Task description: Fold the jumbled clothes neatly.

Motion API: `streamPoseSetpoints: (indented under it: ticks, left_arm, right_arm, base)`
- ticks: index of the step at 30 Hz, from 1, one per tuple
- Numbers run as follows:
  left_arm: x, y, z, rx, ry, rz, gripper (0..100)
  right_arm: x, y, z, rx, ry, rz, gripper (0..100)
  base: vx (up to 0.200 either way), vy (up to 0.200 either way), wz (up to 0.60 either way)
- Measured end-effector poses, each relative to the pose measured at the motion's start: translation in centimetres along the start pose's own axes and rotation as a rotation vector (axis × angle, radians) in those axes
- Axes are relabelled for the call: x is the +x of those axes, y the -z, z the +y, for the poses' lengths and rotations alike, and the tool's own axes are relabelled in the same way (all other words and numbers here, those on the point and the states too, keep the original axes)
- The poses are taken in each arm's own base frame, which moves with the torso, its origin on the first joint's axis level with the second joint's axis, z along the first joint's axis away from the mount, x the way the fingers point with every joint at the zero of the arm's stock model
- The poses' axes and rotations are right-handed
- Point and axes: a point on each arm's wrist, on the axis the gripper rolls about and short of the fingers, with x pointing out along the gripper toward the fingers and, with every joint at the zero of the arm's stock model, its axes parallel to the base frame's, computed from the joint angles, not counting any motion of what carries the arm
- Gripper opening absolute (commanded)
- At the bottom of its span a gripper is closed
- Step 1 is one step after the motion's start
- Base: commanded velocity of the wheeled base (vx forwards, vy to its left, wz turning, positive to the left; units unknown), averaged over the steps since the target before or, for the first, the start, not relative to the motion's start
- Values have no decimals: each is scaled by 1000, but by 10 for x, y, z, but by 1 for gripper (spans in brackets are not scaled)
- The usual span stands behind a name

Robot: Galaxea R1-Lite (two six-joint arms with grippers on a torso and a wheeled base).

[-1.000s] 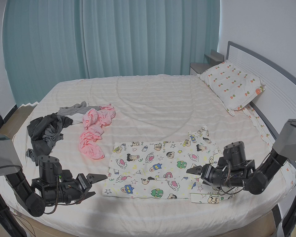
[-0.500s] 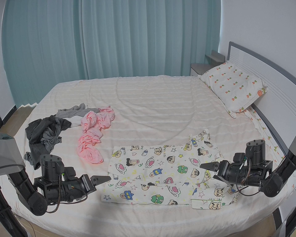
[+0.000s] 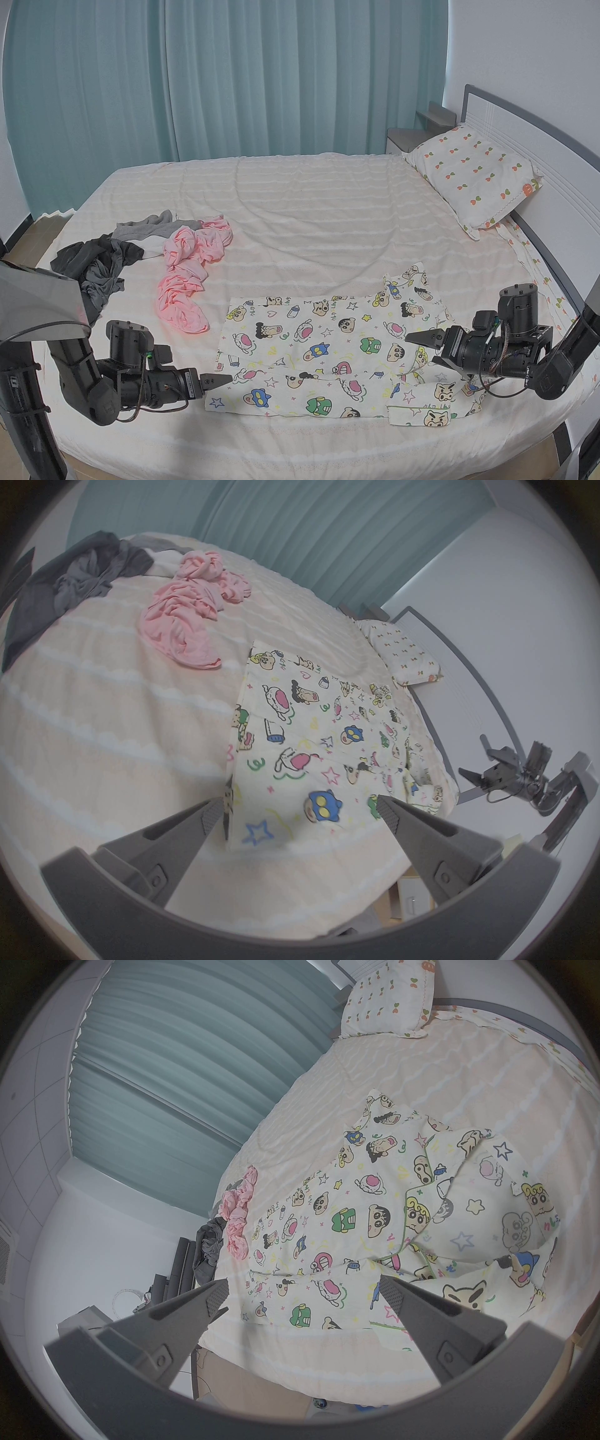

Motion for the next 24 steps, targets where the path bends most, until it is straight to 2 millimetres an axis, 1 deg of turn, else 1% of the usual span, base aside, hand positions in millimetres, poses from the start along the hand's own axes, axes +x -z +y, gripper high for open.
streamPoseSetpoints:
  ticks: [2, 6, 11, 17, 24]
  left_arm:
    - [9, -4, 3, 8, -2, -1, 100]
    - [28, -11, 10, 28, -26, 51, 100]
    - [44, -21, 14, 77, -44, 58, 100]
    - [58, -24, 14, 104, -68, 46, 100]
    - [66, -20, 7, 124, -52, 63, 100]
  right_arm:
    - [0, 0, -1, 1, 2, 2, 100]
    - [1, 1, -1, 2, 5, 5, 100]
    - [2, 1, -2, 3, 7, 6, 100]
    - [2, 1, -2, 3, 7, 6, 100]
    - [3, 1, -2, 4, 8, 7, 100]
  base:
    - [0, 0, 0]
    - [0, 0, 0]
    - [0, 0, 0]
    - [0, 0, 0]
    - [0, 0, 0]
